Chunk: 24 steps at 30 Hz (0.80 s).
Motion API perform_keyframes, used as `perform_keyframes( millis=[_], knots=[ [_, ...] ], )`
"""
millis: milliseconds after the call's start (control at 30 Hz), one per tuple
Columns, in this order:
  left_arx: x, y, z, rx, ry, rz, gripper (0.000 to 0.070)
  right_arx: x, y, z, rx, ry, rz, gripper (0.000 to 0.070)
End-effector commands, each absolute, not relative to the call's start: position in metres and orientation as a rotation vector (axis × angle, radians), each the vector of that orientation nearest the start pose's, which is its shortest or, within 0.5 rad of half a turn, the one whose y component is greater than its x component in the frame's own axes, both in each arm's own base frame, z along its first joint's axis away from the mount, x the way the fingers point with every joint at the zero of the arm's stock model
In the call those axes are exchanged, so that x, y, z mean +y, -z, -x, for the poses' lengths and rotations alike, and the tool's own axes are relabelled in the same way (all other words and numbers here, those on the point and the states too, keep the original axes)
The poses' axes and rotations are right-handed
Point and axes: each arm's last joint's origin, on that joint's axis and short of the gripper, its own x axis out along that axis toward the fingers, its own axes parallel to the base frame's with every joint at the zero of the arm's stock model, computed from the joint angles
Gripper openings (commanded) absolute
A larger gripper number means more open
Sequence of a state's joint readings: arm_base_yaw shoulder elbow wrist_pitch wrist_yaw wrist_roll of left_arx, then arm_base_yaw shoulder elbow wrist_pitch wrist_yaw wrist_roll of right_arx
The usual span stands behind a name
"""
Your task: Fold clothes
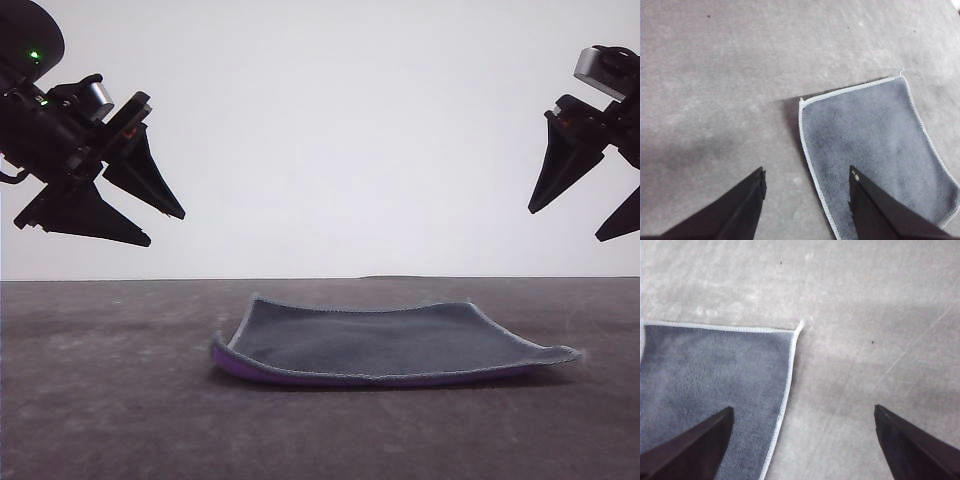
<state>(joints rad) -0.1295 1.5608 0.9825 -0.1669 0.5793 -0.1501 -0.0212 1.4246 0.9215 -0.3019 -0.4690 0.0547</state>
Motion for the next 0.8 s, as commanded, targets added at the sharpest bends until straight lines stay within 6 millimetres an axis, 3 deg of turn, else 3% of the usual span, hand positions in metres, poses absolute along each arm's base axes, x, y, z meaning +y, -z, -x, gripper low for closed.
perform_keyframes(
  millis=[0,333,767],
  knots=[
    [-0.061,-0.225,-0.324,0.775,0.637,0.304,0.0315,0.007,-0.232,-0.294,0.784,-0.413,-0.237,0.0569],
    [-0.074,-0.214,-0.341,0.755,0.652,0.357,0.0313,0.01,-0.214,-0.314,0.768,-0.502,-0.322,0.0569],
    [-0.102,-0.181,-0.402,0.922,0.687,0.403,0.0313,0.021,-0.176,-0.387,0.88,-0.604,-0.424,0.0568]
  ],
)
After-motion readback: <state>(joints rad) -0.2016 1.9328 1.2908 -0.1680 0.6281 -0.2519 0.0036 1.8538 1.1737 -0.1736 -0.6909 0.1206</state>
